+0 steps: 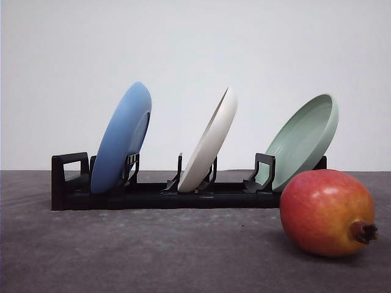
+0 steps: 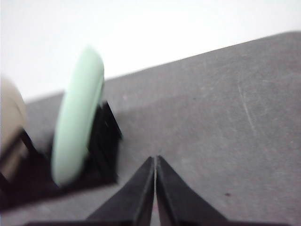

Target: Place pomegranate in white plate

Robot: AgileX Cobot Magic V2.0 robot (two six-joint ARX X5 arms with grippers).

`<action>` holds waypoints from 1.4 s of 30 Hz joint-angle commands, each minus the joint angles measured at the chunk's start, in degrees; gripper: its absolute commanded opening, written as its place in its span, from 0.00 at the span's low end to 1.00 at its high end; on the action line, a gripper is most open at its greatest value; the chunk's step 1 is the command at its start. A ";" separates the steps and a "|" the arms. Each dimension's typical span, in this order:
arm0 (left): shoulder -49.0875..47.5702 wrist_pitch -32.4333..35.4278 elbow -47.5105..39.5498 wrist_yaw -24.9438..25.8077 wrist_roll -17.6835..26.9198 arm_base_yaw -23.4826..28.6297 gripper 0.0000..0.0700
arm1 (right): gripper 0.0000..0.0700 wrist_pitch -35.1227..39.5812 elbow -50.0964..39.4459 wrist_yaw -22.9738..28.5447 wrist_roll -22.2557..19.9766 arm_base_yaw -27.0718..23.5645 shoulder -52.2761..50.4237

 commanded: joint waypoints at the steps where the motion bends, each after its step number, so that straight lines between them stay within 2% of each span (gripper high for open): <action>1: 1.60 0.61 4.22 1.18 -2.14 -0.09 0.01 | 0.00 -0.13 3.61 0.04 8.90 -0.04 0.68; 4: 6.72 -3.18 11.60 2.69 -1.13 -0.24 0.01 | 0.00 -4.71 10.13 -0.28 10.77 -0.04 3.22; 8: 14.09 -8.43 21.44 5.87 -0.56 -0.42 0.00 | 0.00 -10.53 19.92 -0.77 7.25 -0.04 8.64; 13: 23.29 -13.88 33.15 16.93 0.79 -0.42 0.01 | 0.00 -16.54 32.41 -6.51 1.12 -0.04 18.13; 17: 30.12 -15.28 40.68 29.18 5.81 -0.44 0.00 | 0.00 -22.07 41.72 -13.75 -6.80 -0.04 25.31; 21: 35.11 -14.65 45.65 38.32 6.97 -0.74 0.00 | 0.00 -25.18 48.37 -24.36 -14.91 -0.04 30.09; 24: 37.73 -14.12 47.63 43.73 9.25 -1.17 0.00 | 0.00 -24.89 50.64 -30.78 -17.58 -0.04 31.78; 29: 39.37 -12.70 47.69 45.88 9.46 -2.39 0.00 | 0.00 -24.18 50.90 -36.31 -17.46 -0.04 32.13; 34: 40.15 -12.66 47.69 45.88 10.82 -2.73 0.01 | 0.00 -25.14 50.90 -35.96 -17.40 -0.04 32.13; 36: 40.53 -12.68 47.69 45.88 11.19 -2.73 0.11 | 0.01 -25.71 50.90 -35.95 -17.40 -0.04 32.15; 38: 40.97 -12.72 47.69 45.88 11.19 -2.80 0.31 | 0.06 -26.37 50.90 -35.96 -17.44 -0.04 32.15; 40: 41.52 -12.70 47.69 45.86 11.19 -3.10 0.56 | 0.23 -26.77 50.90 -36.00 -17.42 -0.04 32.19; 41: 41.85 -12.68 47.69 45.83 11.17 -3.42 0.70 | 0.36 -26.93 50.90 -36.00 -17.42 -0.04 32.20; 42: 42.19 -12.64 47.69 45.71 11.19 -3.83 0.79 | 0.48 -27.12 50.90 -35.98 -17.42 -0.04 32.20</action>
